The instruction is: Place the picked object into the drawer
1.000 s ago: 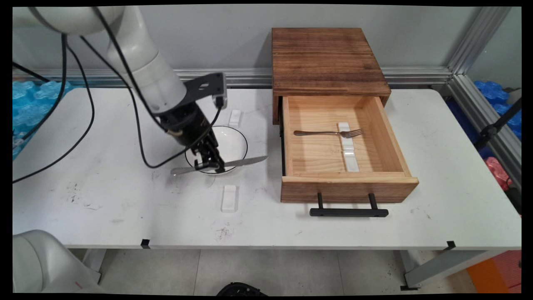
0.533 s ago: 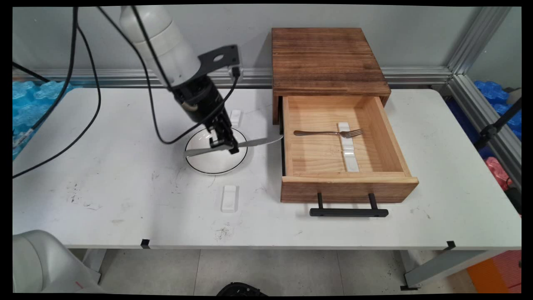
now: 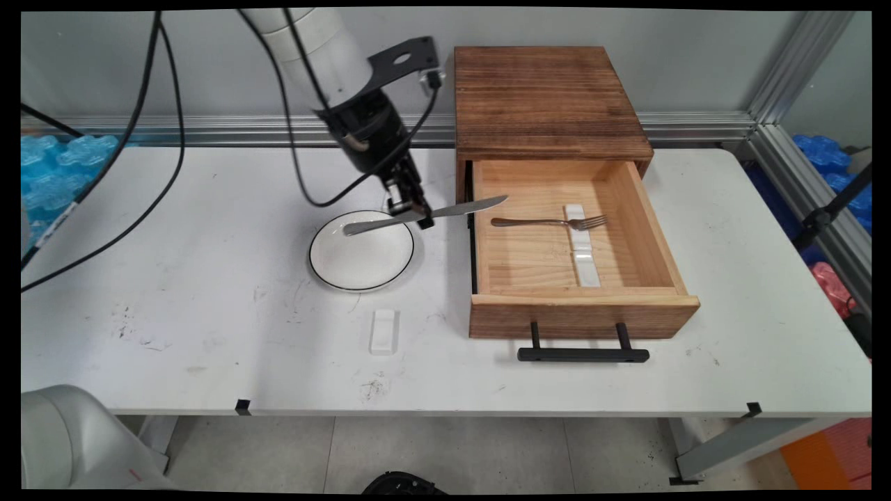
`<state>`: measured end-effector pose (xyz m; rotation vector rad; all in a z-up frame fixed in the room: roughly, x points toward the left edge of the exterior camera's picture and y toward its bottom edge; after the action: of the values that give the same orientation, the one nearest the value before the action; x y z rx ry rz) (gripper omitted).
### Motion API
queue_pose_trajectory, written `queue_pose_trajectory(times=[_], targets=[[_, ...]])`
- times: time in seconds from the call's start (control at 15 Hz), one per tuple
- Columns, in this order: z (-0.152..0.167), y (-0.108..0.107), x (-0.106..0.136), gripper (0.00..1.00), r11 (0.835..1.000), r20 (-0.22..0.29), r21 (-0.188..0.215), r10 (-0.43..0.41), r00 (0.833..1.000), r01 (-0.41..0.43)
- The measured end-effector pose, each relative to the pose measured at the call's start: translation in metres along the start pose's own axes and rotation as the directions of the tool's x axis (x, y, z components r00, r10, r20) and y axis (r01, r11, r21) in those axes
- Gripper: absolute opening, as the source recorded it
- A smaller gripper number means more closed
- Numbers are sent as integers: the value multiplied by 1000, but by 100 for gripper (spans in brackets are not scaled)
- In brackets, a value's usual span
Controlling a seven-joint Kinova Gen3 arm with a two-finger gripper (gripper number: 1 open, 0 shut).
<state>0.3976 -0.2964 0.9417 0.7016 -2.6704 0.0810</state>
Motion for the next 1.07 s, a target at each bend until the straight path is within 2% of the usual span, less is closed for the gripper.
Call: queue_pose_trajectory(times=[0.4,0.67,1.07], targets=[[8,-10,42,0,1000,-53,-1,29,998,-29],[18,-14,74,0,998,-87,-24,56,995,-58],[33,-19,108,0,995,-126,-51,75,989,-82]])
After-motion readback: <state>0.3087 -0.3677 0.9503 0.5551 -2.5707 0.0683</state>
